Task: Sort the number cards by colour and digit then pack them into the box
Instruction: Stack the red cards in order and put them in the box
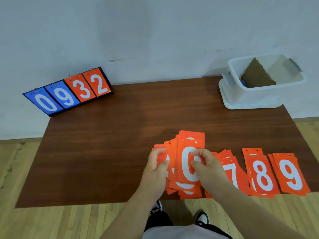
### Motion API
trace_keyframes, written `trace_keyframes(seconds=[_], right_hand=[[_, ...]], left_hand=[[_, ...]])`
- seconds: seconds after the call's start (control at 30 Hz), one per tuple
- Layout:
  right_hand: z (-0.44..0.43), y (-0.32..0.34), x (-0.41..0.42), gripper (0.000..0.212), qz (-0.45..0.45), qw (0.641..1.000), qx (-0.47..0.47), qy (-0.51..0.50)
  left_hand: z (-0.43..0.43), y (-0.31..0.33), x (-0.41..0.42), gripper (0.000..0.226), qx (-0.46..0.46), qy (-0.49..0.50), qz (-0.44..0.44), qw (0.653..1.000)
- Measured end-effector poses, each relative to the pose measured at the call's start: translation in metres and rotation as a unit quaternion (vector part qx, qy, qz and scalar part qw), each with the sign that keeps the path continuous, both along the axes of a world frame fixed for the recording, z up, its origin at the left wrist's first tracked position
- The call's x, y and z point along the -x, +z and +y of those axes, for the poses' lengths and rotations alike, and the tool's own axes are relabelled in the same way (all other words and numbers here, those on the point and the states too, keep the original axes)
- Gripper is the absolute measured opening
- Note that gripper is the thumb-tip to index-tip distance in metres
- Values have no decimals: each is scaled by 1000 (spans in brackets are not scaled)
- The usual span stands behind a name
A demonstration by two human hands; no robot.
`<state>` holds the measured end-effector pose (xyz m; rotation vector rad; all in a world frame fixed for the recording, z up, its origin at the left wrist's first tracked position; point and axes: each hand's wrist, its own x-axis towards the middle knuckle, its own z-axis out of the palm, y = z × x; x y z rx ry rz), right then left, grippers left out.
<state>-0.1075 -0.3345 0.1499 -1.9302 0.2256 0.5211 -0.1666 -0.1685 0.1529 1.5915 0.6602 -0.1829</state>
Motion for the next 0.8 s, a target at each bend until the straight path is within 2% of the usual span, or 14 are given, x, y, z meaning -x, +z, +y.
trace_keyframes(seconds=[0.1,0.2,0.33,0.4,0.5,0.63,0.8], right_hand=[[18,-2,2,18,24,999,8,31],[26,-7,4,17,62,997,-22,42],[19,-9,10,20,30,999,-24,-29],[8,-10,10,21,-4,995,26,-91],[-16,-11,12,22,-13,986,90,-143],[-53,-18,20,23,-7,980,126,-157],[-94,-26,13,23,4,987,117,-109]], left_hand=[[10,5,-15,20,58,-29,-10,998],[20,9,-27,31,102,-115,16,988],[26,-6,-40,42,95,-174,45,979],[22,-25,-48,58,-5,-187,68,980],[12,-54,-49,85,-166,-215,150,951],[-27,-79,-40,110,-257,-260,237,900],[-82,-93,-39,120,-339,-240,273,868]])
